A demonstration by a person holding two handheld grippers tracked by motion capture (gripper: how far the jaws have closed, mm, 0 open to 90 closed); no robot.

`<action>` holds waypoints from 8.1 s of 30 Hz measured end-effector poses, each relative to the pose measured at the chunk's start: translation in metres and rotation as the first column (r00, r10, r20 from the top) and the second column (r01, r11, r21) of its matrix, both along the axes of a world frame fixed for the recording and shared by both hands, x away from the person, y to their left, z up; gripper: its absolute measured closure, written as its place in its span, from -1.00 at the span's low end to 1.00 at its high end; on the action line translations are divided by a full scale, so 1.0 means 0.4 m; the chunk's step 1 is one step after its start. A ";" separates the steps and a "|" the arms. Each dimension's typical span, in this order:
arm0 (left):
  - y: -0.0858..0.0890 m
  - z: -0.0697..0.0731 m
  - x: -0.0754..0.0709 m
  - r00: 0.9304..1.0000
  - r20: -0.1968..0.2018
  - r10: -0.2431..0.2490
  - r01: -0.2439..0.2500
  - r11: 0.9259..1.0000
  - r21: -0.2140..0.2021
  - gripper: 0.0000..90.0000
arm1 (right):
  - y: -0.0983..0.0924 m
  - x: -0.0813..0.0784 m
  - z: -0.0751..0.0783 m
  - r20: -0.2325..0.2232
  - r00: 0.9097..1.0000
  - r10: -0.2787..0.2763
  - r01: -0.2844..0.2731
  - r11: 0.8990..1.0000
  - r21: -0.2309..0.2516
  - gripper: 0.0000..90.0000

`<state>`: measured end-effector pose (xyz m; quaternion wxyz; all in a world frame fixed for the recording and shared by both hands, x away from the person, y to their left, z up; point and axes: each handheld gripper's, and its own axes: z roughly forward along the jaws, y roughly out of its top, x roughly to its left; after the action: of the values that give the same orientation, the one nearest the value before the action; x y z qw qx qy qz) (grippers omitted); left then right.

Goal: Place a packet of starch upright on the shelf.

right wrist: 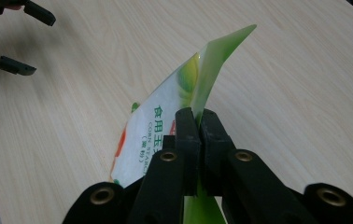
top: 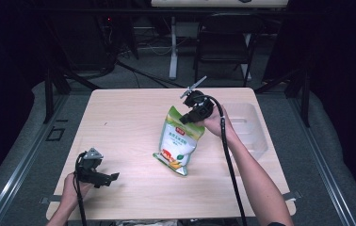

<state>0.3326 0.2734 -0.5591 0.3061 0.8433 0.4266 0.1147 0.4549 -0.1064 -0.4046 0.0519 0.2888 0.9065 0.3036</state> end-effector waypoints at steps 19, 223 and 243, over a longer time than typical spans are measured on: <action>-0.002 -0.001 0.001 1.000 -0.005 -0.001 0.001 1.000 0.002 -0.94 | -0.009 -0.004 0.061 0.046 0.999 0.021 -0.019 0.999 -0.045 0.97; 0.001 -0.007 0.004 1.000 -0.015 0.009 -0.009 1.000 -0.001 -0.96 | -0.357 0.183 0.122 0.494 0.869 -0.034 0.218 0.923 -0.318 0.98; 0.000 -0.008 0.009 1.000 -0.016 0.013 -0.012 1.000 0.005 -0.96 | -0.395 0.193 0.044 0.459 0.870 -0.182 0.318 0.917 -0.239 0.86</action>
<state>0.3360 0.2734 -0.5624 0.2999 0.8422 0.4340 0.1108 0.5321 -0.2643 -0.3872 0.3329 0.3198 0.8630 0.2053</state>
